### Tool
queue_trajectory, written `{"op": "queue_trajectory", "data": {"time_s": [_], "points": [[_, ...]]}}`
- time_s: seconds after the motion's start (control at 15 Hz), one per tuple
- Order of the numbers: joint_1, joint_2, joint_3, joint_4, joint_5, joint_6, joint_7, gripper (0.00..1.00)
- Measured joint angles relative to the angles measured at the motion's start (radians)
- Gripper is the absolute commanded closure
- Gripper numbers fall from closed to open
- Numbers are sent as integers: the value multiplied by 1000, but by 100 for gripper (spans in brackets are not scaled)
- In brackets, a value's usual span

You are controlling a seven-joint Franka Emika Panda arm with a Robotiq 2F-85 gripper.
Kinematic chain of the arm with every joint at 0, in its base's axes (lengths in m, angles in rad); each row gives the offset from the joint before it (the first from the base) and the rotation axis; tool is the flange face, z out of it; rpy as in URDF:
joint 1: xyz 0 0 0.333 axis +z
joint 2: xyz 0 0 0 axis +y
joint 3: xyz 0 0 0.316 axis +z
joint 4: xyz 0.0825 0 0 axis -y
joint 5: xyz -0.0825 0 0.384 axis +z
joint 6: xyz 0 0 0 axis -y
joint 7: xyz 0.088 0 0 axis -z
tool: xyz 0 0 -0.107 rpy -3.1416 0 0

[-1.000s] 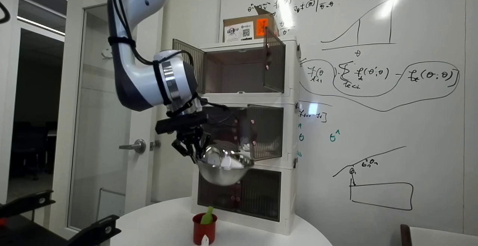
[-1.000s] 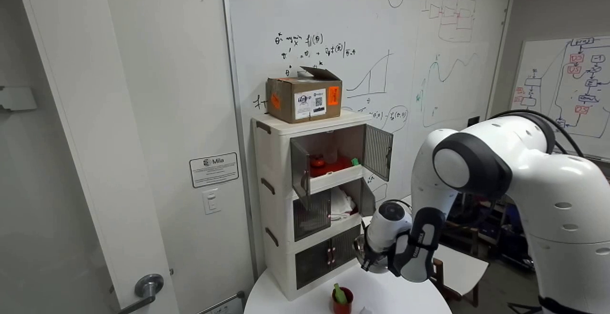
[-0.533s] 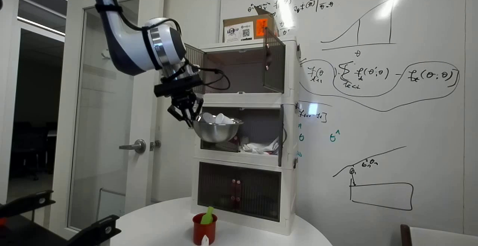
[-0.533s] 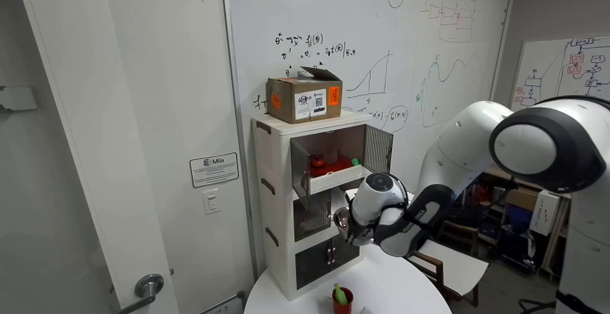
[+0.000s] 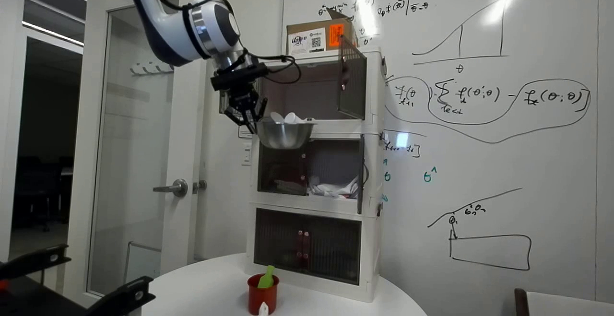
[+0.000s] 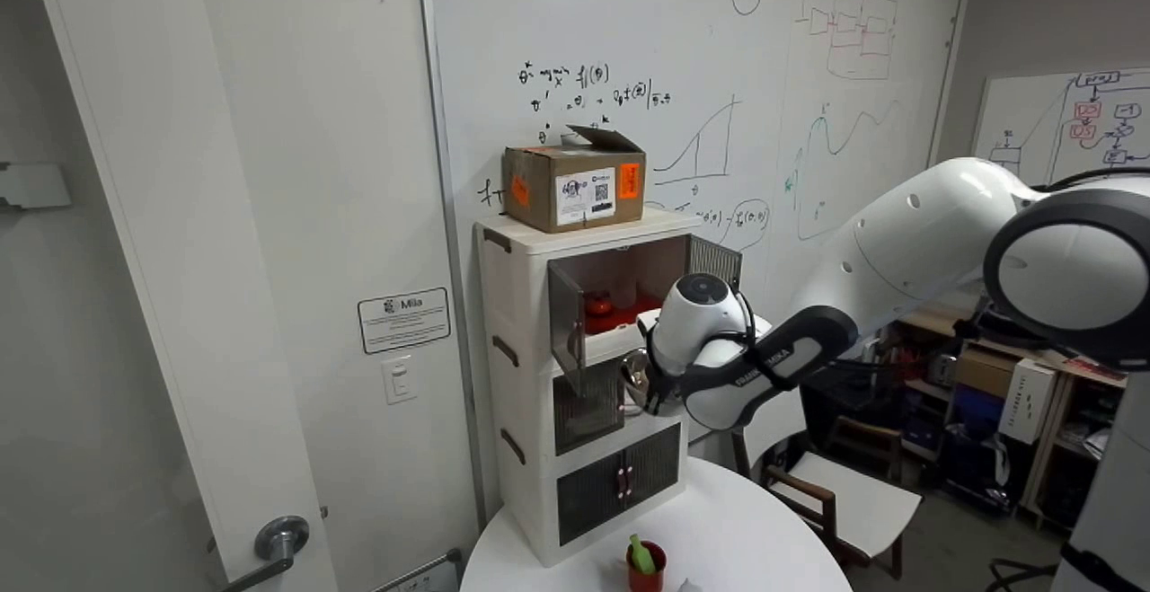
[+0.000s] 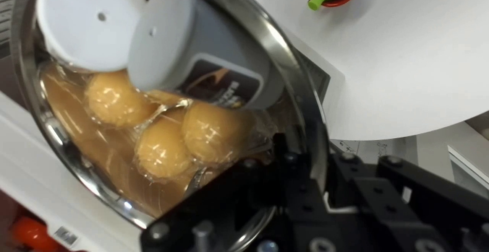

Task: Put the silver bowl in the top cabinet

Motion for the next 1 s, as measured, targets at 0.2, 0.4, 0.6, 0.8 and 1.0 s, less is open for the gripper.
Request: {"op": "queue_trajectory", "data": {"time_s": [0.2, 0.4, 0.6, 0.8, 1.0], "points": [[-37, -1, 0, 78, -1, -18, -73, 99], [-53, 7, 2, 143, 0, -19, -124, 99], [-54, 37, 18, 208, 21, -19, -163, 99], [-52, 86, 51, 287, 58, -19, -199, 99], [-50, 150, 83, 379, 69, -23, -219, 99]]}}
